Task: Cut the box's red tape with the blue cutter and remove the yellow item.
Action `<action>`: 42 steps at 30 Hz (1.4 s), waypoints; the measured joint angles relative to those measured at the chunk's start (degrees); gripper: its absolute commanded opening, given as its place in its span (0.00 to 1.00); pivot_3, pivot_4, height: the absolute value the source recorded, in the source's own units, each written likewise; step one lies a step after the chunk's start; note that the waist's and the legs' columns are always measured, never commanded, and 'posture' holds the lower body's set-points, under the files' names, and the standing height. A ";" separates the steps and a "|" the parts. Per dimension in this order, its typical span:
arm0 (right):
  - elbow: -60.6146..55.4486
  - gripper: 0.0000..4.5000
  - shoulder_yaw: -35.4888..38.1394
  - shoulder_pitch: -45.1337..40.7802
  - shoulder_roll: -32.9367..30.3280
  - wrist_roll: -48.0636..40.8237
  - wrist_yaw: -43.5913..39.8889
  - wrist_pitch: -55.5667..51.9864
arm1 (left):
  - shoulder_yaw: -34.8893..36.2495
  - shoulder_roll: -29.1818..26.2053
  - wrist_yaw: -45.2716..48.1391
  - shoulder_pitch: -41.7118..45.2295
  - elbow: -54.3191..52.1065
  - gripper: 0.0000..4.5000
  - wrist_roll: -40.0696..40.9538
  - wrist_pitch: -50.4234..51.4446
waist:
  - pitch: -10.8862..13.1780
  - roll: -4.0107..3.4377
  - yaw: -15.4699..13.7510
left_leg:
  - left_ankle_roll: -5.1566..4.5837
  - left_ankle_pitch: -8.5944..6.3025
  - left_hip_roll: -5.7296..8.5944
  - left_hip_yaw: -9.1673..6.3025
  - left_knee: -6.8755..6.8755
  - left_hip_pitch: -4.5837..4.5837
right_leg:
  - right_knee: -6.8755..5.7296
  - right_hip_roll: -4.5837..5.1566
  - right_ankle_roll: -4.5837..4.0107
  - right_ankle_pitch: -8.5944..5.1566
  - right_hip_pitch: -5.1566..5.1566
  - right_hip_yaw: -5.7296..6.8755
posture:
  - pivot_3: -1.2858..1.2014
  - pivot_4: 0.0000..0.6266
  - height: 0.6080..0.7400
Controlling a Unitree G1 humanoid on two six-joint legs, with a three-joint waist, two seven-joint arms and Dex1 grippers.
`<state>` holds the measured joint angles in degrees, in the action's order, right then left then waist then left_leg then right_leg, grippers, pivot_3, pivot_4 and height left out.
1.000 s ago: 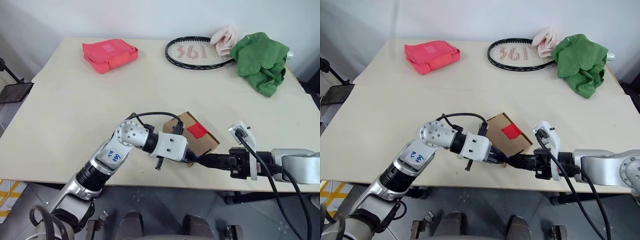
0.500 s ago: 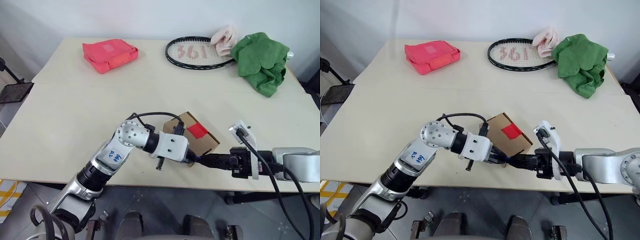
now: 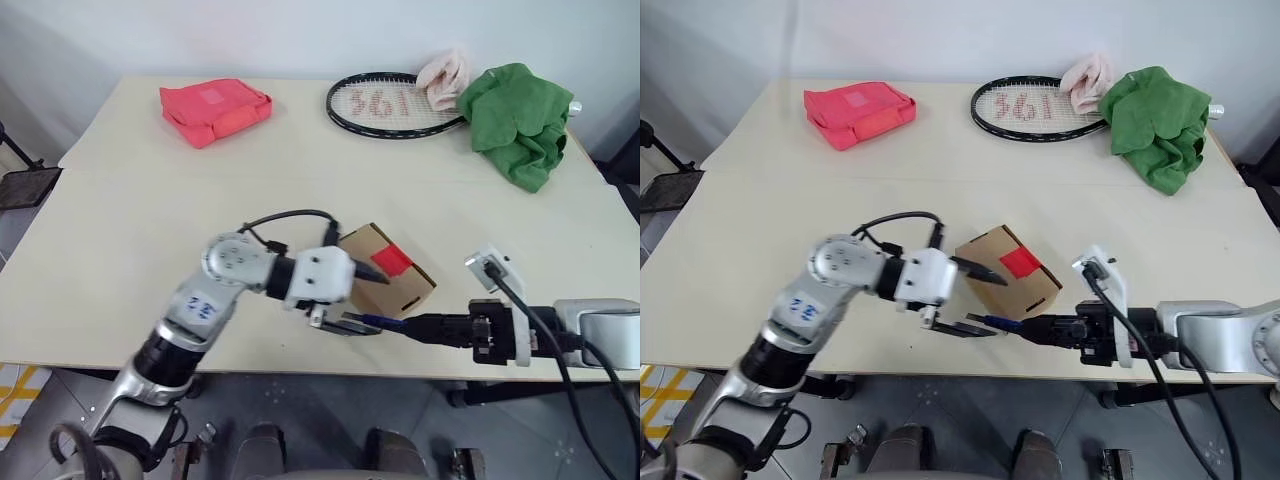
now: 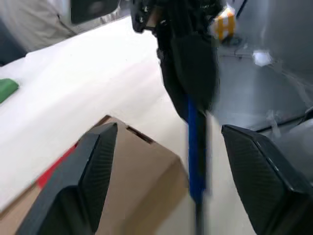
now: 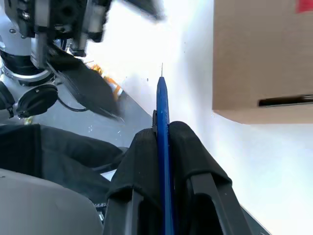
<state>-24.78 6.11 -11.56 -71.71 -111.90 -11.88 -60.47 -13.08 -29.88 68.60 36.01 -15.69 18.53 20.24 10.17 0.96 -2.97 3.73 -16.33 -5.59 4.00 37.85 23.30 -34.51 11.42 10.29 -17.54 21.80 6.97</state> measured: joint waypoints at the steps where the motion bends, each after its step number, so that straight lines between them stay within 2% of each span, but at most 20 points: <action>1: -0.28 0.02 1.90 1.27 -0.38 0.00 -0.96 0.19 | 2.15 -1.38 0.76 -0.55 0.09 0.77 2.10 1.05 | 0.00 0.00 -0.02 | 0.00 0.00 0.00 0.00 0.00 0.00 | 0.00 0.00 0.00 0.00 0.00 0.00 | 0.52 0.24 1.00; 4: -2.14 0.02 9.43 6.94 -1.94 -0.01 -4.35 0.27 | 8.35 -7.76 4.33 -2.02 2.10 0.77 7.67 4.28 | 0.00 -0.01 -0.14 | 0.02 -0.03 0.00 0.00 0.00 0.00 | 0.00 0.00 0.00 0.00 0.00 0.00 | 0.52 0.24 1.00; 6: -2.87 0.02 14.51 9.98 -2.19 -0.01 -4.70 0.36 | 11.83 -9.46 5.27 -3.09 5.16 0.77 9.76 5.58 | 0.00 0.00 -0.36 | 0.02 -0.04 0.01 0.00 0.03 0.00 | 0.01 0.01 0.00 0.00 -0.03 -0.01 | 0.52 0.24 1.00; 9: -3.66 0.02 23.56 14.47 -2.12 -0.09 -2.47 0.29 | 14.65 -8.83 4.70 -4.56 9.41 0.64 11.58 6.22 | 0.00 0.00 -0.68 | 0.01 -0.06 0.01 0.00 0.06 0.00 | 0.02 0.01 0.00 0.00 -0.06 -0.01 | 0.52 0.24 1.00; 12: -3.66 0.02 33.34 19.41 -1.66 0.47 1.42 -0.55 | 15.53 -7.51 3.12 -7.06 14.24 0.44 11.58 5.90 | 0.00 0.00 -0.77 | 0.01 -0.07 -0.01 0.00 0.05 -0.01 | 0.01 -0.02 0.00 0.00 -0.06 -0.01 | 0.52 0.24 1.00; 14: -4.55 0.02 39.15 23.19 0.58 4.40 3.07 -2.28 | 15.76 -5.86 1.48 -8.70 16.39 0.30 10.97 4.16 | 0.00 0.04 -0.97 | 0.02 -0.07 -0.01 0.00 0.04 -0.02 | 0.01 -0.03 0.00 0.00 -0.06 -0.01 | 0.52 0.24 1.00; 18: -4.87 0.02 45.85 27.49 4.39 12.15 2.93 -3.82 | 15.56 -4.14 -1.08 -10.77 18.74 0.03 8.62 0.55 | 0.00 0.03 -1.06 | 0.02 -0.08 0.00 0.01 0.06 -0.02 | 0.01 -0.03 0.00 0.01 -0.05 -0.03 | 0.52 0.24 1.00; 19: -5.10 0.02 47.88 28.95 4.45 14.75 1.29 -4.96 | 15.48 -3.46 -2.37 -10.78 18.65 0.00 8.26 0.19 | -0.01 0.02 -1.18 | 0.02 -0.08 0.00 0.02 0.05 -0.03 | 0.01 -0.02 0.00 0.01 -0.06 -0.04 | 0.52 0.24 1.00; 23: -6.43 0.02 50.77 30.53 4.38 20.91 -3.60 -7.15 | 14.85 -0.38 -6.07 -10.41 18.15 0.00 8.06 0.09 | -0.01 0.02 -1.10 | 0.02 -0.08 0.00 0.02 0.05 -0.03 | 0.01 -0.03 -0.01 0.01 -0.06 -0.07 | 0.52 0.24 1.00; 25: -6.56 0.02 49.71 27.90 3.67 20.28 -3.55 -6.84 | 14.06 2.19 -8.68 -8.65 17.47 0.00 8.18 1.58 | -0.01 0.01 -0.99 | 0.02 -0.08 0.00 0.02 0.08 -0.03 | -0.03 -0.02 -0.01 0.01 -0.06 -0.08 | 0.52 0.24 1.00; 28: -6.47 0.02 43.54 20.76 -0.97 15.22 0.28 -2.91 | 12.56 4.53 -12.43 -3.56 16.05 0.00 8.28 5.90 | -0.01 0.02 -0.59 | 0.02 -0.08 -0.01 0.01 0.11 -0.06 | -0.10 -0.03 0.00 0.01 -0.07 -0.08 | 0.52 0.24 1.00; 32: -5.31 0.02 31.43 12.76 -12.93 8.13 8.69 1.51 | 7.67 4.22 -13.11 2.46 15.24 0.00 5.50 7.69 | -0.01 -0.01 0.06 | 0.02 -0.08 0.00 0.02 -0.03 -0.05 | 0.04 -0.03 0.00 0.01 -0.04 -0.05 | 0.52 0.24 1.00; 36: -4.05 0.02 17.74 4.21 -18.73 2.59 14.38 7.29 | 1.83 4.42 -13.47 6.61 17.34 0.00 1.10 9.68 | 0.01 0.02 0.15 | 0.03 -0.08 0.00 0.03 0.00 0.02 | 0.09 -0.03 0.00 0.01 0.02 -0.05 | 0.52 0.24 1.00; 39: -4.11 0.02 6.31 -6.73 -18.90 0.60 18.37 10.11 | -1.17 5.42 -14.27 10.64 18.95 0.00 -1.64 11.96 | 0.05 0.07 0.12 | 0.05 -0.09 0.01 0.03 0.09 0.13 | 0.10 -0.02 0.01 0.01 0.10 -0.06 | 0.52 0.24 1.00; 42: -3.33 0.02 -3.24 -18.91 -13.42 0.49 22.41 9.08 | -2.56 7.76 -15.92 12.73 19.57 0.00 -3.14 14.33 | 0.06 0.09 0.19 | 0.06 -0.10 0.00 0.03 0.17 0.30 | 0.08 -0.02 0.02 0.02 0.23 -0.06 | 0.52 0.24 1.00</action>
<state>-28.12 2.87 -30.46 -85.13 -111.40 10.53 -51.39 -15.64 -22.12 52.68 48.73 3.87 15.40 34.56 10.23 1.05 -2.79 3.79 -16.43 -5.59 4.02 38.02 23.60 -34.43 11.39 10.31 -17.52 22.04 6.91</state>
